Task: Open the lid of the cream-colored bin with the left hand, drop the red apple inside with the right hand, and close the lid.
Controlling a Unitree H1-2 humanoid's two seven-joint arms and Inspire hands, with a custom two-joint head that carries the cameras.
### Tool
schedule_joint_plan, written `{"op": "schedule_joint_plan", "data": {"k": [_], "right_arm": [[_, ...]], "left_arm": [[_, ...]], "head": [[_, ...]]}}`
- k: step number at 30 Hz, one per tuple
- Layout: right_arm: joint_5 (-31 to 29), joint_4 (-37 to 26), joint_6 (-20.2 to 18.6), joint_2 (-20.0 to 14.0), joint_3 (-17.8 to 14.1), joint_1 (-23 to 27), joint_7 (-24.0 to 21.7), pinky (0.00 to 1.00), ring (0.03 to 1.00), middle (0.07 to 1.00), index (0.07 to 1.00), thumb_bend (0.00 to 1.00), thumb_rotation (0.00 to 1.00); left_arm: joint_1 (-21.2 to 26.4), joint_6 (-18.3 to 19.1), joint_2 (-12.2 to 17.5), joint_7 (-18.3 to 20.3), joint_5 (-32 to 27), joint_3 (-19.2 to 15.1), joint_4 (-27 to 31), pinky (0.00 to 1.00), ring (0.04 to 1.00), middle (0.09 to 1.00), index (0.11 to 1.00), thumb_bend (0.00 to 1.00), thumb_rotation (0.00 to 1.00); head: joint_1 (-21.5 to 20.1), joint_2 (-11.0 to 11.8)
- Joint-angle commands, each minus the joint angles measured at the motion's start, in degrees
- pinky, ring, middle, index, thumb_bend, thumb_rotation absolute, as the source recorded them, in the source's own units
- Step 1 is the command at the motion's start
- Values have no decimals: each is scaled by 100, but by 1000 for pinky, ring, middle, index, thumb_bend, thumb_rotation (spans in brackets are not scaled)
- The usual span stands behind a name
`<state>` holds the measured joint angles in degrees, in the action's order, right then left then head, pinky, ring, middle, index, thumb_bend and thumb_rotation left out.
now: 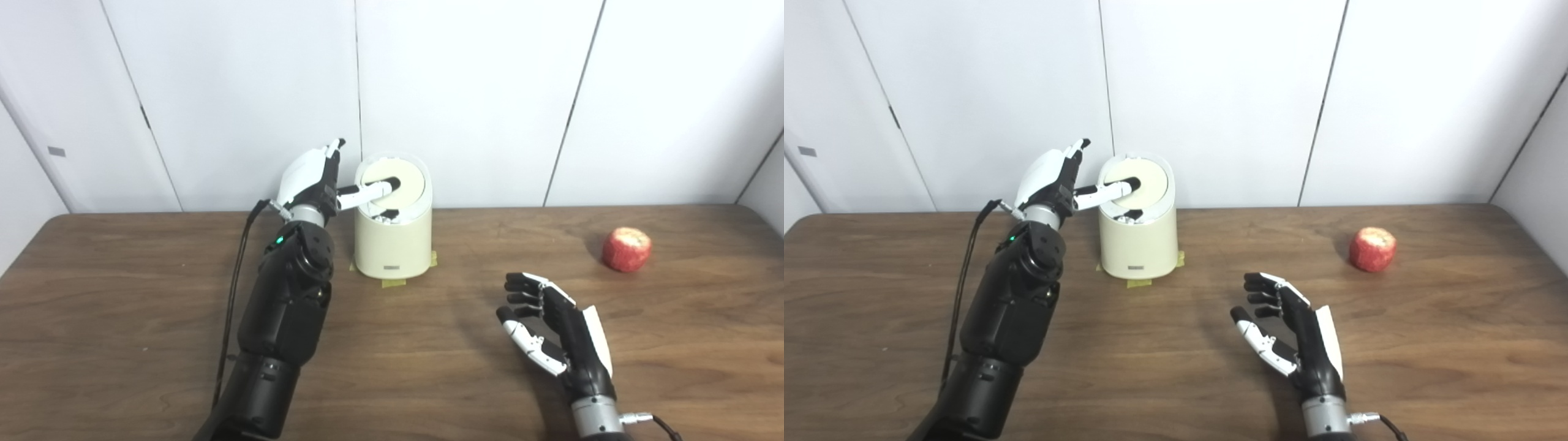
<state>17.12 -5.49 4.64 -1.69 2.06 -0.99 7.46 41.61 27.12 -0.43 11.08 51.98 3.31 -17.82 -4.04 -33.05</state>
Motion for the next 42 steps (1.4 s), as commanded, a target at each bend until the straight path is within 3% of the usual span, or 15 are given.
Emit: {"op": "schedule_joint_plan", "data": {"k": [1, 11, 15, 18, 25, 29, 33, 42], "right_arm": [[15, -84, 81, 15, 12, 58, 21, 615, 691, 715, 706, 242, 390], [-15, -109, 40, 39, 14, 52, 16, 611, 688, 711, 702, 238, 359], [11, -144, -10, 28, 26, 44, 0, 612, 690, 713, 704, 238, 371], [9, -123, 14, 14, 28, 49, 0, 611, 688, 711, 702, 239, 379], [42, -137, -16, 28, 45, 54, 6, 610, 686, 711, 703, 237, 370], [81, -140, -69, 27, 56, 66, 6, 613, 688, 712, 707, 238, 354], [41, -83, 6, 16, 58, 90, 18, 612, 686, 710, 704, 238, 334], [16, -91, -29, 22, 63, 96, 2, 613, 687, 709, 705, 234, 311]], "left_arm": [[409, -22, -63, -152, 121, -1, 23, 1000, 1000, 1000, 1000, 941, 679], [472, -21, -64, -302, 206, 111, -206, 1000, 1000, 1000, 1000, 898, 654], [513, -21, 19, -447, 214, 202, -322, 1000, 1000, 1000, 1000, 833, 613], [514, -21, 61, -470, 279, 279, -324, 1000, 1000, 1000, 1000, 839, 576], [552, -21, 46, -611, 288, 344, -370, 1000, 1000, 1000, 1000, 818, 380], [567, -21, 24, -597, 421, 392, -260, 1000, 1000, 1000, 1000, 776, 201], [602, -22, 88, -966, 628, 617, -380, 1000, 1000, 1000, 1000, 756, 20], [574, -21, 211, -847, 701, 757, -364, 1000, 1000, 1000, 1000, 699, 0]], "head": [[-10, -10], [-24, -5], [-35, -13], [-45, -11], [-36, -25], [-29, -8], [-30, 0], [-21, 14]]}}
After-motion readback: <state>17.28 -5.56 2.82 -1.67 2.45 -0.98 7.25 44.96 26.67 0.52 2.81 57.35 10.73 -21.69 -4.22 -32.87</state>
